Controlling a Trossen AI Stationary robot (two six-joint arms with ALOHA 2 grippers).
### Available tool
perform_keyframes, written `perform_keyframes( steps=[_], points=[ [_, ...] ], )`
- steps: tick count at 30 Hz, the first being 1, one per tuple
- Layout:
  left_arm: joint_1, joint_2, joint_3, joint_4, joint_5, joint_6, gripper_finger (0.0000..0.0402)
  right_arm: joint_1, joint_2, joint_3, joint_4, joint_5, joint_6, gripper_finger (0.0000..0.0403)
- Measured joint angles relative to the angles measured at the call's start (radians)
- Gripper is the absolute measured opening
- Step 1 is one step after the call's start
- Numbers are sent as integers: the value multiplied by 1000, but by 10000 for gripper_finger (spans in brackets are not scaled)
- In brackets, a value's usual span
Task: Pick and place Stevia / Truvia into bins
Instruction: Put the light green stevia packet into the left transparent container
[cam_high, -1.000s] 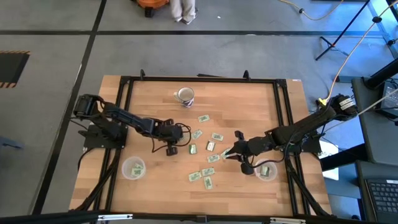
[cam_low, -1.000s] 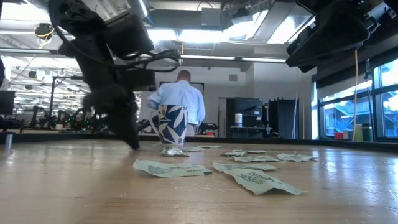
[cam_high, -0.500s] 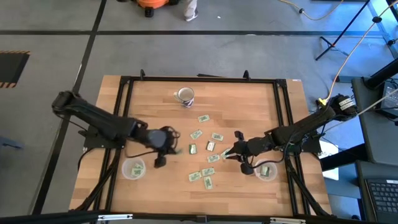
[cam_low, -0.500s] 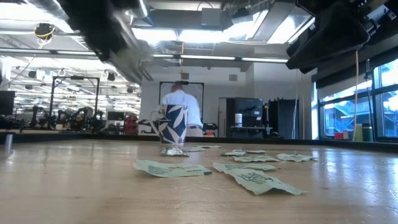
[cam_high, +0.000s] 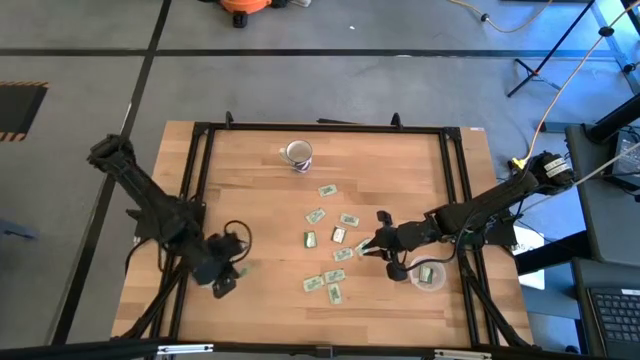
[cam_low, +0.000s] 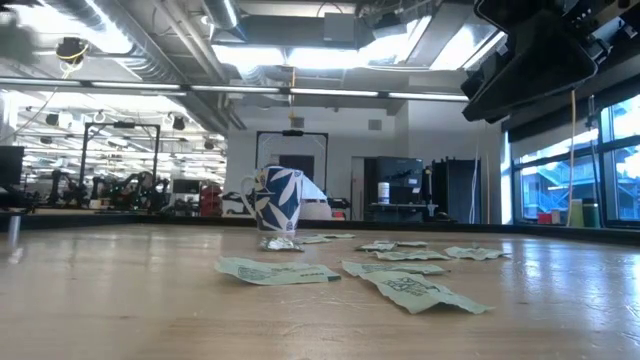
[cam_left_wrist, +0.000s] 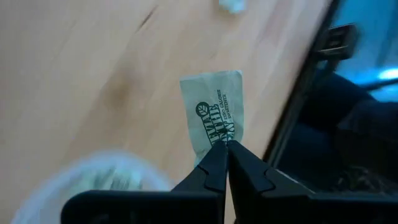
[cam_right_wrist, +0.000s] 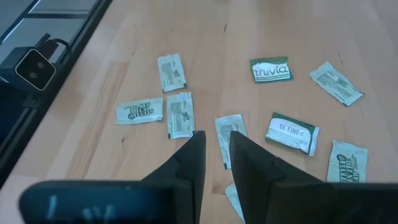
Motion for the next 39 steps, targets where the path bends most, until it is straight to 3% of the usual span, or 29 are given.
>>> perform_keyframes(
  steps=[9, 14, 23, 36, 39],
  points=[
    [-251, 0, 0, -183, -102, -493, 3, 0, 0, 0, 1, 0, 2, 76],
    [-313, 21, -1, -305, -110, -715, 3, 0, 0, 0, 1, 0, 2, 76],
    [-304, 69, -3, -320, -108, -707, 6, 0, 0, 0, 8, 0, 2, 76],
    [-304, 68, -3, -319, -109, -721, 53, 0, 0, 0, 6, 0, 2, 76],
    [-304, 68, 4, -319, -162, -682, 58, 0, 0, 0, 6, 0, 1, 76]
  ],
)
